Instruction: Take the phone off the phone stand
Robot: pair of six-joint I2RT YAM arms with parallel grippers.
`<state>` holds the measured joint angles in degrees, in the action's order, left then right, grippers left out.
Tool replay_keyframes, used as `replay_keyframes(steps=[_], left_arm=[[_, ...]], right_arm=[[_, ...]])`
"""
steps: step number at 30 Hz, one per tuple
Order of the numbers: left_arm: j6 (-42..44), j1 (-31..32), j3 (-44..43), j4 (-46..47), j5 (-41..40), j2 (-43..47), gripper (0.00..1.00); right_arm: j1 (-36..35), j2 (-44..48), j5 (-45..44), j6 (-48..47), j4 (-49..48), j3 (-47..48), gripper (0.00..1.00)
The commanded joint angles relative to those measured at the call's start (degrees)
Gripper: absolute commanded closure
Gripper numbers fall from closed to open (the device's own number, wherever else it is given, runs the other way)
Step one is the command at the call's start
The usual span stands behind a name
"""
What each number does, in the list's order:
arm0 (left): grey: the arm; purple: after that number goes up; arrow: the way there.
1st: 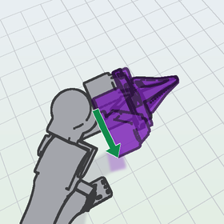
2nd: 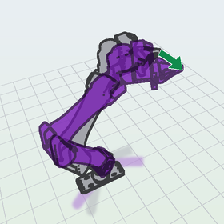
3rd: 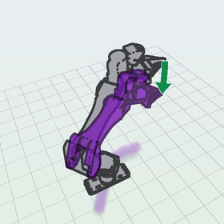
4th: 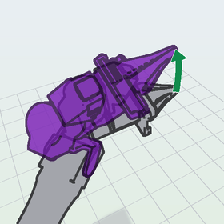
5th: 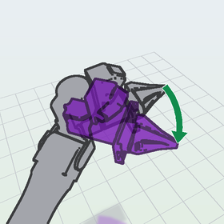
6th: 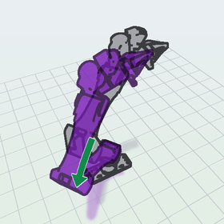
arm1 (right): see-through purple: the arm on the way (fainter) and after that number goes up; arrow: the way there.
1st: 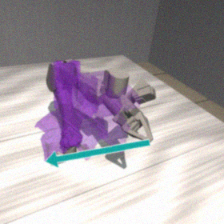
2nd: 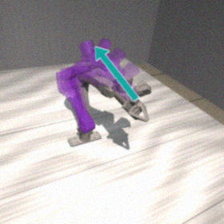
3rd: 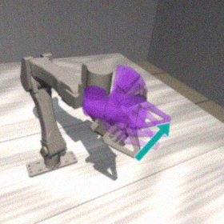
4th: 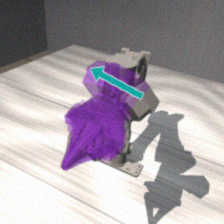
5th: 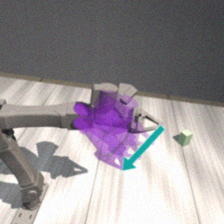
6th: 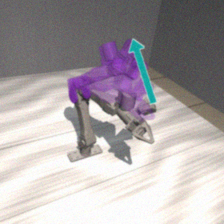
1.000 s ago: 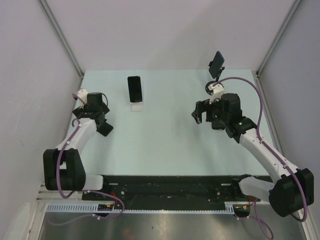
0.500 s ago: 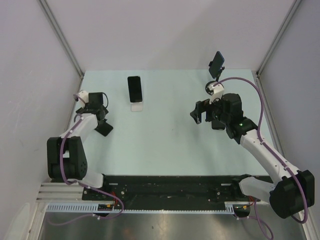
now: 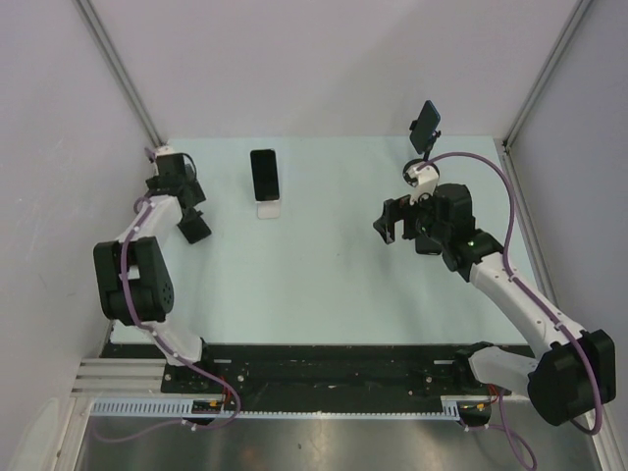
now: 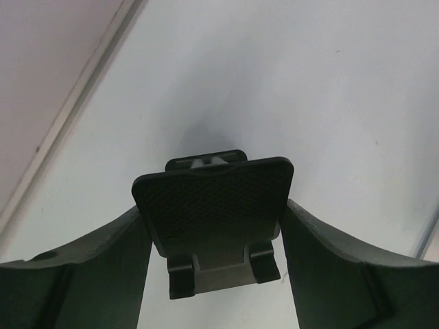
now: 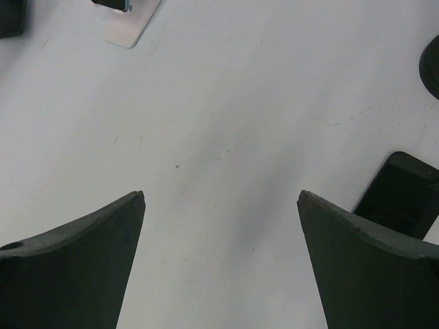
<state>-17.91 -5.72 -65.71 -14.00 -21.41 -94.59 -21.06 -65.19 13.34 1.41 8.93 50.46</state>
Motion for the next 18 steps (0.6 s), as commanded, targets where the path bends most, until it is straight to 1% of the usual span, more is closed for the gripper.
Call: replay_keyframes(steps=[1,2,3,5,6,9,11,12,15,18], left_arm=[[17.01,-3.68,-9.24,4.77,14.18,-4.89,0.73],[18.25,-4.47,-11.35,4.77,17.16,-5.69,0.74],[22.53,-4.74,-12.32,4.77,18.58,-7.26,0.77],[25.98,-5.53,-14.52,4.77,20.96,-8.50,0.79],[29.22,-5.88,-15.14,4.68,23.58,-9.73,0.81],[33.97,-7.55,-16.20,4.68,29.13,-10.71,0.84],[35.40,-9.13,-16.03,4.51,32.73,-11.06,0.84],[36.79,-9.66,-16.03,4.42,36.05,-11.06,0.85],[39.44,-11.33,-15.85,4.33,39.94,-11.50,0.83],[41.02,-12.56,-15.94,3.89,41.53,-12.11,0.82]], right_arm=[[-0.30,-0.82,-0.60,-1.15,-2.16,-0.18,0.00],[-0.21,-0.99,-0.34,-1.15,-2.25,-0.18,0.00],[-0.21,-1.43,-0.16,-1.15,-2.34,-0.18,0.00],[-0.30,-1.87,0.28,-1.15,-2.77,-0.18,0.00],[-0.21,-2.05,0.37,-1.23,-2.78,-0.10,0.00],[-0.30,-2.05,0.63,-1.23,-2.78,-0.18,0.00],[-0.30,-2.05,0.81,-1.23,-2.43,-0.18,0.00],[-0.30,-2.05,0.81,-1.23,-2.34,-0.18,0.00],[-0.21,-2.22,0.98,-1.23,-1.99,-0.18,0.00],[-0.21,-2.40,1.16,-1.32,-1.81,-0.18,0.00]])
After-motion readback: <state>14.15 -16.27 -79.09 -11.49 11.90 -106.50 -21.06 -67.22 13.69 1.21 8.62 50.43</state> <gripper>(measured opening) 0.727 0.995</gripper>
